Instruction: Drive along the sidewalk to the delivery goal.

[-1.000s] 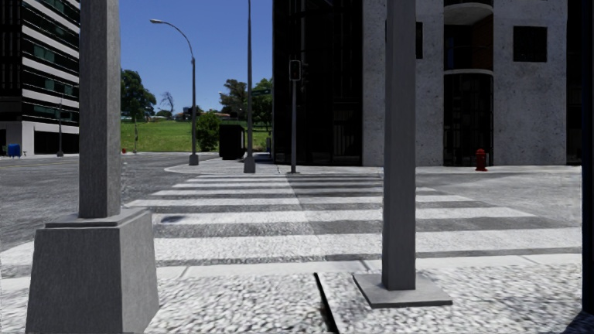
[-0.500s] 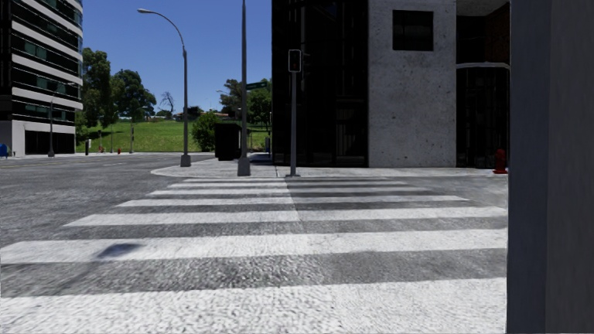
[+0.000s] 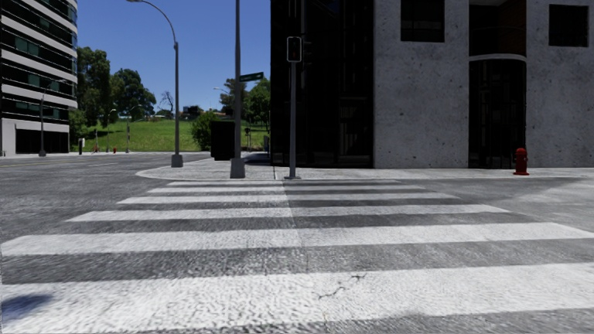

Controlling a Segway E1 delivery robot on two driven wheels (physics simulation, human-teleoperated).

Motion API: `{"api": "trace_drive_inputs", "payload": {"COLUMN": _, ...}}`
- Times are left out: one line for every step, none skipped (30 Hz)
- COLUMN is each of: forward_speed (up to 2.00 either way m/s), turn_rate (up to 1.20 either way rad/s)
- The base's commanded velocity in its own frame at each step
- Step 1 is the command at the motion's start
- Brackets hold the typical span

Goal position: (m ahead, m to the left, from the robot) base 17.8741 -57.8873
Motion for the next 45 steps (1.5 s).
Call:
{"api": "trace_drive_inputs", "payload": {"forward_speed": 1.11, "turn_rate": 0.0}}
{"api": "trace_drive_inputs", "payload": {"forward_speed": 1.1, "turn_rate": 0.0}}
{"api": "trace_drive_inputs", "payload": {"forward_speed": 1.1, "turn_rate": 0.0}}
{"api": "trace_drive_inputs", "payload": {"forward_speed": 1.09, "turn_rate": 0.0}}
{"api": "trace_drive_inputs", "payload": {"forward_speed": 1.09, "turn_rate": 0.0}}
{"api": "trace_drive_inputs", "payload": {"forward_speed": 1.09, "turn_rate": 0.0}}
{"api": "trace_drive_inputs", "payload": {"forward_speed": 1.09, "turn_rate": 0.0}}
{"api": "trace_drive_inputs", "payload": {"forward_speed": 1.09, "turn_rate": 0.0}}
{"api": "trace_drive_inputs", "payload": {"forward_speed": 1.1, "turn_rate": 0.0}}
{"api": "trace_drive_inputs", "payload": {"forward_speed": 1.1, "turn_rate": 0.0}}
{"api": "trace_drive_inputs", "payload": {"forward_speed": 1.11, "turn_rate": 0.0}}
{"api": "trace_drive_inputs", "payload": {"forward_speed": 1.12, "turn_rate": 0.0}}
{"api": "trace_drive_inputs", "payload": {"forward_speed": 1.14, "turn_rate": 0.0}}
{"api": "trace_drive_inputs", "payload": {"forward_speed": 1.14, "turn_rate": 0.0}}
{"api": "trace_drive_inputs", "payload": {"forward_speed": 1.15, "turn_rate": 0.0}}
{"api": "trace_drive_inputs", "payload": {"forward_speed": 1.16, "turn_rate": 0.0}}
{"api": "trace_drive_inputs", "payload": {"forward_speed": 1.17, "turn_rate": 0.0}}
{"api": "trace_drive_inputs", "payload": {"forward_speed": 1.17, "turn_rate": 0.0}}
{"api": "trace_drive_inputs", "payload": {"forward_speed": 1.17, "turn_rate": 0.0}}
{"api": "trace_drive_inputs", "payload": {"forward_speed": 1.17, "turn_rate": 0.0}}
{"api": "trace_drive_inputs", "payload": {"forward_speed": 1.17, "turn_rate": -0.01}}
{"api": "trace_drive_inputs", "payload": {"forward_speed": 1.17, "turn_rate": -0.01}}
{"api": "trace_drive_inputs", "payload": {"forward_speed": 1.17, "turn_rate": -0.08}}
{"api": "trace_drive_inputs", "payload": {"forward_speed": 1.18, "turn_rate": -0.17}}
{"api": "trace_drive_inputs", "payload": {"forward_speed": 1.18, "turn_rate": -0.22}}
{"api": "trace_drive_inputs", "payload": {"forward_speed": 1.19, "turn_rate": -0.23}}
{"api": "trace_drive_inputs", "payload": {"forward_speed": 1.19, "turn_rate": -0.24}}
{"api": "trace_drive_inputs", "payload": {"forward_speed": 1.19, "turn_rate": -0.27}}
{"api": "trace_drive_inputs", "payload": {"forward_speed": 1.19, "turn_rate": -0.27}}
{"api": "trace_drive_inputs", "payload": {"forward_speed": 1.19, "turn_rate": -0.3}}
{"api": "trace_drive_inputs", "payload": {"forward_speed": 1.19, "turn_rate": -0.37}}
{"api": "trace_drive_inputs", "payload": {"forward_speed": 1.32, "turn_rate": -0.4}}
{"api": "trace_drive_inputs", "payload": {"forward_speed": 2.0, "turn_rate": -0.4}}
{"api": "trace_drive_inputs", "payload": {"forward_speed": 2.0, "turn_rate": -0.4}}
{"api": "trace_drive_inputs", "payload": {"forward_speed": 2.0, "turn_rate": -0.4}}
{"api": "trace_drive_inputs", "payload": {"forward_speed": 2.0, "turn_rate": -0.4}}
{"api": "trace_drive_inputs", "payload": {"forward_speed": 2.0, "turn_rate": -0.4}}
{"api": "trace_drive_inputs", "payload": {"forward_speed": 2.0, "turn_rate": -0.4}}
{"api": "trace_drive_inputs", "payload": {"forward_speed": 2.0, "turn_rate": -0.4}}
{"api": "trace_drive_inputs", "payload": {"forward_speed": 2.0, "turn_rate": -0.41}}
{"api": "trace_drive_inputs", "payload": {"forward_speed": 2.0, "turn_rate": -0.41}}
{"api": "trace_drive_inputs", "payload": {"forward_speed": 2.0, "turn_rate": -0.41}}
{"api": "trace_drive_inputs", "payload": {"forward_speed": 2.0, "turn_rate": -0.41}}
{"api": "trace_drive_inputs", "payload": {"forward_speed": 2.0, "turn_rate": -0.41}}
{"api": "trace_drive_inputs", "payload": {"forward_speed": 2.0, "turn_rate": -0.41}}
